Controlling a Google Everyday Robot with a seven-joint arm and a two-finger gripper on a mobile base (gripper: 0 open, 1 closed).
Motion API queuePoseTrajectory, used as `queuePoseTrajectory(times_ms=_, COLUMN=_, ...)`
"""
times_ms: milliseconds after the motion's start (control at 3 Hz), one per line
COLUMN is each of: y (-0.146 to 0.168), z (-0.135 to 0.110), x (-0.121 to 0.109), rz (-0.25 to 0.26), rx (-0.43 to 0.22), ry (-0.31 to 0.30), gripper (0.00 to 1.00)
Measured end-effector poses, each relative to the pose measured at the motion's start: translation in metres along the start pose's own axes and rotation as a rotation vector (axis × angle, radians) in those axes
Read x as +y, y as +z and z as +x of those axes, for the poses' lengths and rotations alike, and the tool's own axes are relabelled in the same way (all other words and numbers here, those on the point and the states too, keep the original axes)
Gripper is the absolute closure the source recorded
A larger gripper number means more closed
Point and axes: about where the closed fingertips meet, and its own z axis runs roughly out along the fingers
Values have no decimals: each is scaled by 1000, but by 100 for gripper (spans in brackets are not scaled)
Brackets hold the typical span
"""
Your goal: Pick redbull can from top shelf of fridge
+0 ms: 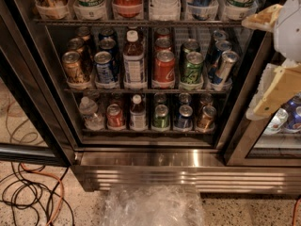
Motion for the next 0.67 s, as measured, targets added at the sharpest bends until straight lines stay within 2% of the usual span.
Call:
queuePoseTrajectory(times_ms=333, y=0, z=0, x=0, rz=0, rx=0, ry=0, gripper=0)
queuePoseTrajectory(times_ms=667, y=-8, z=-2, x=-3, rz=44, rx=-27, ry=51, gripper=0)
